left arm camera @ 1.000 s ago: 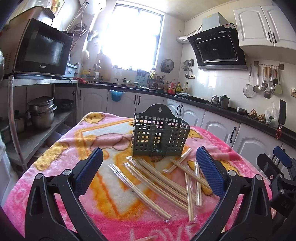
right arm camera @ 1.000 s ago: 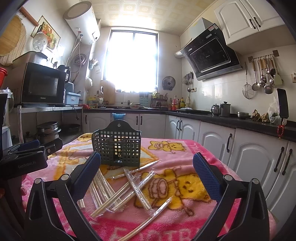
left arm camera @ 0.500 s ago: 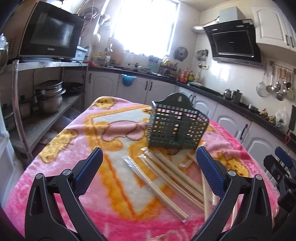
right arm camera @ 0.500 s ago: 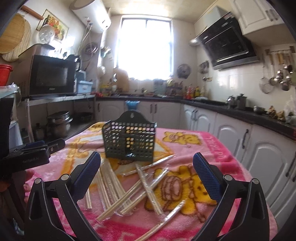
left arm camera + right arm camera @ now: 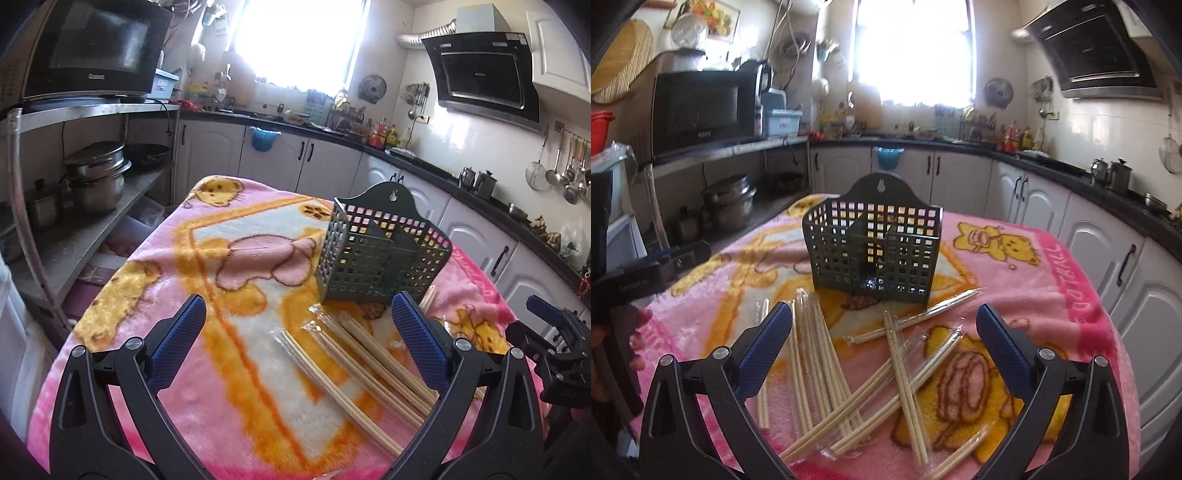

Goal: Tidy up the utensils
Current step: 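Close the left gripper on a loose chopstick while the right gripper grasps another chopstick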

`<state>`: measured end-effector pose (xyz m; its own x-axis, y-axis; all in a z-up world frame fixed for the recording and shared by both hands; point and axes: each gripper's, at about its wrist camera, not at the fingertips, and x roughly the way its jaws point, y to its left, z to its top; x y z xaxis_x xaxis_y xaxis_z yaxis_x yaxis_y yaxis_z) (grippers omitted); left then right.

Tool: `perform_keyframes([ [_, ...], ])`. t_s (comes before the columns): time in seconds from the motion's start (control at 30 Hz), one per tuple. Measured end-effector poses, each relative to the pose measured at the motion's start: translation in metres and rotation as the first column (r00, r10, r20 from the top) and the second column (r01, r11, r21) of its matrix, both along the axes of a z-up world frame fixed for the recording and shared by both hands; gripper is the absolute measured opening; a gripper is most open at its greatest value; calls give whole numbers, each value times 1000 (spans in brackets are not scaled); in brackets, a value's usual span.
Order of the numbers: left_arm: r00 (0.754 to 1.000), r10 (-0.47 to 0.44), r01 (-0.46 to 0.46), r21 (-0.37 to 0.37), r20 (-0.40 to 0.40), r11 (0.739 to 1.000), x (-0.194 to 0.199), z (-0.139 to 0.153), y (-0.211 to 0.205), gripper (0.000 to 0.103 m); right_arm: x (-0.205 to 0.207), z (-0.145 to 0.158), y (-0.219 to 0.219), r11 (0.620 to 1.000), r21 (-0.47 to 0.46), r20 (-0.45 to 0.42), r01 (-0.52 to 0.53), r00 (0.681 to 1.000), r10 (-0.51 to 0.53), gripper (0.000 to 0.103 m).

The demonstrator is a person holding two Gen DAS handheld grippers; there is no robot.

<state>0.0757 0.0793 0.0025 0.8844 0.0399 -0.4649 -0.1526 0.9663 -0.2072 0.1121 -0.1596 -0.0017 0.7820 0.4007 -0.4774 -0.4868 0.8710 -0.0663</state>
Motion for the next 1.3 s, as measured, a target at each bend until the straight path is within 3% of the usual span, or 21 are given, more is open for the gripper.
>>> perform_keyframes([
  [0.3,991,-1,-3,-34,-132,999,43,-13,27,92,38,-9,23,993,-99,-58,-63,997,58,96],
  [0.37,986,-8,-1,-56,-165,998,53,-19,33,88,46,-12,29,991,-113,-74,-78,995,70,96],
  [0.53,971,-49,19,-131,-234,991,69,-37,39,61,64,-19,40,984,-151,-99,-100,991,85,96],
  [0.67,953,-102,40,-213,-286,976,77,-54,40,54,80,-28,47,977,-184,-135,-105,988,80,96],
  [0.8,938,-136,51,-262,-318,964,83,-67,40,50,101,-41,51,974,-199,-209,-104,976,61,80],
  [0.97,925,-173,61,-318,-337,946,90,-80,38,43,126,-56,52,975,-193,-308,-111,950,47,67],
  [1.2,918,-170,64,-291,-357,955,99,-87,33,32,151,-75,58,973,-183,-418,-141,907,53,51],
  [1.3,918,-156,59,-266,-364,962,102,-89,34,20,156,-81,60,973,-177,-450,-150,891,55,42],
])
